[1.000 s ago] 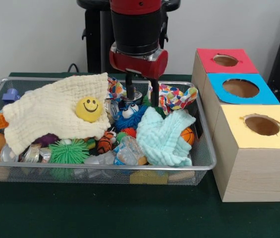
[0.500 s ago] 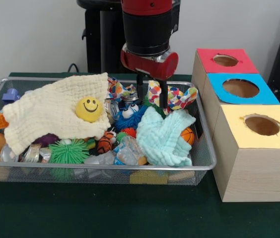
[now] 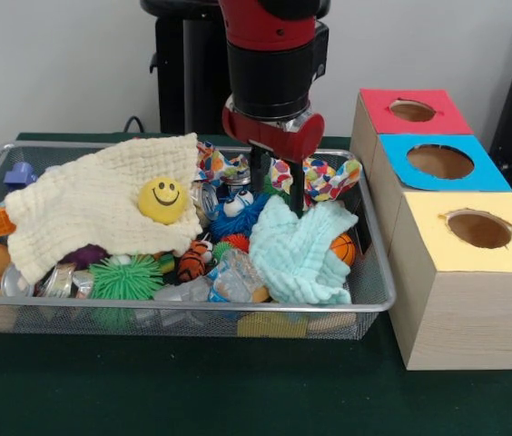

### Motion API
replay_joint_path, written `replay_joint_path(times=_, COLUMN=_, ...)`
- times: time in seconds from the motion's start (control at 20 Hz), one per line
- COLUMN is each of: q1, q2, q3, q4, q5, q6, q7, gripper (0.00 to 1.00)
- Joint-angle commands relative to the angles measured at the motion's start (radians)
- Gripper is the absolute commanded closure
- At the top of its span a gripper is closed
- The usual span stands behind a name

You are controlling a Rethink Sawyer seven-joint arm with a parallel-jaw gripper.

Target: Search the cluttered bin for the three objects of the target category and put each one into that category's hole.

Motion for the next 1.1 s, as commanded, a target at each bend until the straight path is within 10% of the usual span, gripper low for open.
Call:
replay_joint_path(times=0.05, q1=-0.020, q2=0.056, q3=0.000, q4=0.015, q5=0.044, q6=-0.062, q7=0.254, gripper=0.00)
replay_joint_path(times=1.1, q1=-0.092, q2=0.079, q3=0.016, q4=-0.063, q5=0.022, q6=-0.002, q7=0.176, gripper=0.00)
